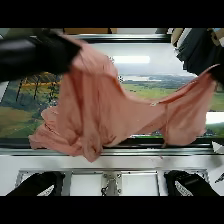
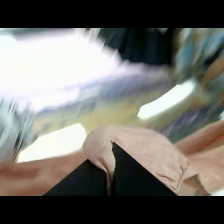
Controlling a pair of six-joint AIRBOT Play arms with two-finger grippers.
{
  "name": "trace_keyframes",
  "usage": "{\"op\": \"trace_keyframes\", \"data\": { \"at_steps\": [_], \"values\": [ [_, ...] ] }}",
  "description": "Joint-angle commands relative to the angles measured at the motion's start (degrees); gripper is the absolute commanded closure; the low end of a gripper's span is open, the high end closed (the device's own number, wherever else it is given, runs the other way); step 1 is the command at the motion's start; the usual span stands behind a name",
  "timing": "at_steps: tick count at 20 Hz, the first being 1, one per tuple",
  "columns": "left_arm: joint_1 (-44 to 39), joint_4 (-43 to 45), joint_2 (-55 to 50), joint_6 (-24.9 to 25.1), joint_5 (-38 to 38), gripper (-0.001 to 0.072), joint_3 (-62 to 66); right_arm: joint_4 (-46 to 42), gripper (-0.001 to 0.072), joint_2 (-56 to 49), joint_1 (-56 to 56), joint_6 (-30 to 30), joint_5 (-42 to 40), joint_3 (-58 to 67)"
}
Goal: Fold the clothes and pants, and hang the long-sleeved shirts on hangers.
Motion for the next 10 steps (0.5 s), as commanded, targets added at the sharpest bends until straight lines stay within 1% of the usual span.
{"op": "trace_keyframes", "data": {
  "at_steps": [1,3,5,7,9,10],
  "values": [
    [4.28,3.87,-9.31,1.86,-13.53,0.0697,-9.53,1.36,0.0707,-8.02,-0.57,-6.84,1.53,-10.14],
    [7.96,1.18,-16.65,3.02,-13.6,0.0697,-12.55,-0.42,0.0707,-14.71,-1.07,-6.95,-1.09,-11.28],
    [10.73,-5.66,-23.78,4.79,-12.26,0.0697,-11.06,-0.72,0.0707,-20.15,-1.09,-6.93,-7.21,-11.26],
    [12.24,-10.45,-30.1,6.56,-11.19,0.0697,-5.57,-0.72,0.0707,-24.09,-1.09,-6.23,-13.49,-11.26],
    [12.76,-10.51,-34.75,6.47,-8.11,0.069,1.51,-0.74,0.0707,-26.4,-1.14,-3.43,-18.88,-11.26],
    [13.4,-10.8,-36.46,6.38,-6.56,0.0424,4.96,-0.74,0.0707,-27.02,-1.14,-2.64,-21.53,-11.23]
  ]
}}
